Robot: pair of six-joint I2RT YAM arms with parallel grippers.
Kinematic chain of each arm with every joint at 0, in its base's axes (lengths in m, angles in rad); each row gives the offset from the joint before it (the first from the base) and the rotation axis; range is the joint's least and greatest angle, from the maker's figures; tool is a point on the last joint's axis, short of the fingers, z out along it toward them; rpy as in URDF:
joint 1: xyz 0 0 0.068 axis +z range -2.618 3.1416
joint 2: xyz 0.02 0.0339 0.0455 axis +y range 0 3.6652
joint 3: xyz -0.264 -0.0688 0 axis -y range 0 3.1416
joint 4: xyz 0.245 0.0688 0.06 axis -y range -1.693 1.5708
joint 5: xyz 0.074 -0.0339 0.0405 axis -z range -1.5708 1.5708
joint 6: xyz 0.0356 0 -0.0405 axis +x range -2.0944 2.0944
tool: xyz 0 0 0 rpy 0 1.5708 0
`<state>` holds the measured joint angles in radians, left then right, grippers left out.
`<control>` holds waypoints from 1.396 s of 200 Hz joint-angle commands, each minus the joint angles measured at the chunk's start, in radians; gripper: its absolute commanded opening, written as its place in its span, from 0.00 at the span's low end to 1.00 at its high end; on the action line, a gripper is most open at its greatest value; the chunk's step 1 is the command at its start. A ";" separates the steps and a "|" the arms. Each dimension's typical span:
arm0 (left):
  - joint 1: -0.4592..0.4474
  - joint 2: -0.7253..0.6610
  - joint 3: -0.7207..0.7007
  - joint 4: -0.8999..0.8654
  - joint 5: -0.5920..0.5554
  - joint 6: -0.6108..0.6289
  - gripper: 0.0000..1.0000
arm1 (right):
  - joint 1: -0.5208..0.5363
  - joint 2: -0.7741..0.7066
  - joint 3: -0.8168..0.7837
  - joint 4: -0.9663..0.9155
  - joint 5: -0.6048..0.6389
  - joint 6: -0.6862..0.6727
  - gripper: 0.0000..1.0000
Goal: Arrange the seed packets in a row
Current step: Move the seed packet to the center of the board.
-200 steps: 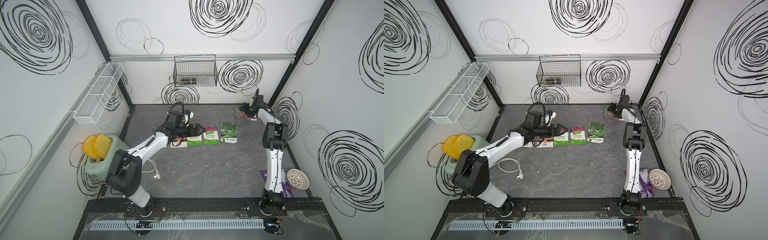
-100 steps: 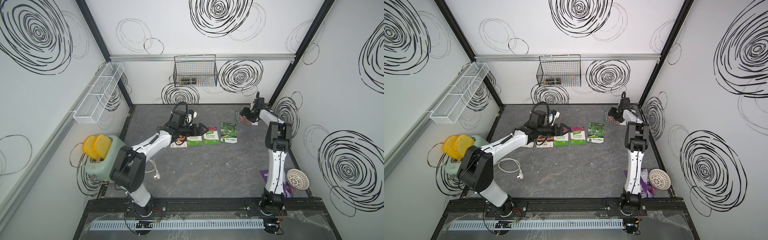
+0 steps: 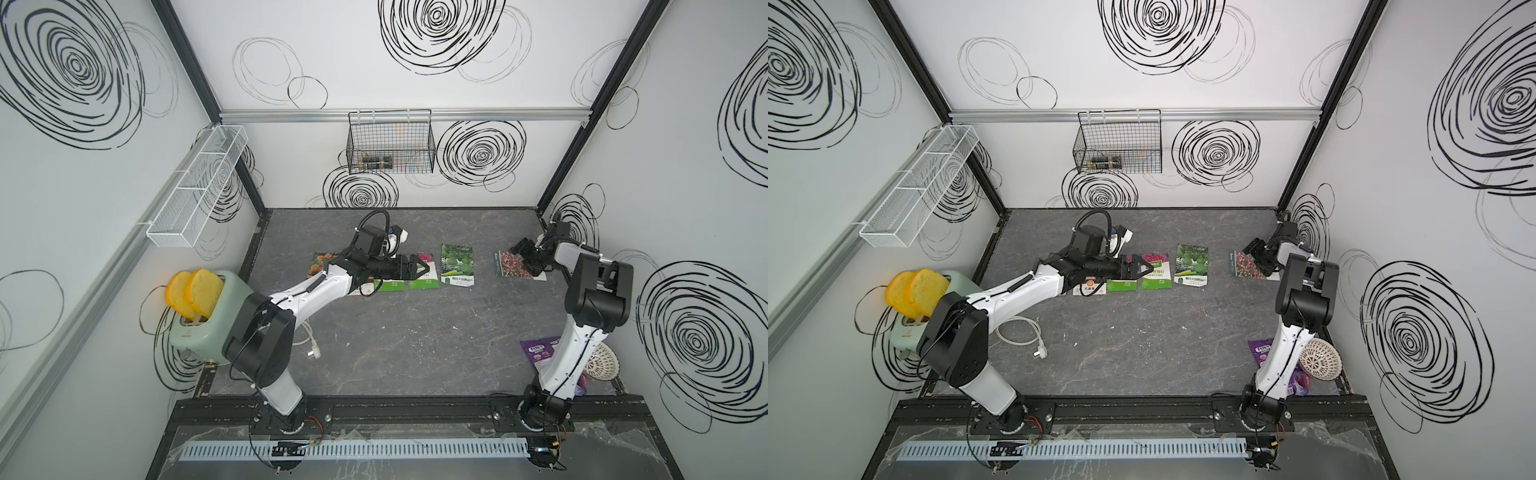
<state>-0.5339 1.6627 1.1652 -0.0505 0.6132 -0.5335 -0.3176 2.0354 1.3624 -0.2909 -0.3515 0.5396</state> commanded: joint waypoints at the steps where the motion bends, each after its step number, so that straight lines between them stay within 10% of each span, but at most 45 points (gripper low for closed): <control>1: -0.029 0.018 0.031 0.028 -0.014 -0.005 0.96 | 0.014 -0.061 -0.079 -0.063 -0.030 -0.030 0.80; 218: -0.048 0.101 0.087 -0.035 -0.061 0.024 0.96 | 0.543 -0.641 -0.607 -0.249 -0.003 -0.054 0.76; 279: -0.082 0.097 0.074 -0.040 -0.075 0.053 0.96 | 0.426 -0.655 -0.554 -0.229 0.002 -0.068 0.77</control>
<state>-0.5934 1.7905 1.2507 -0.1059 0.5522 -0.5148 0.1646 1.3495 0.7803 -0.5152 -0.3447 0.4751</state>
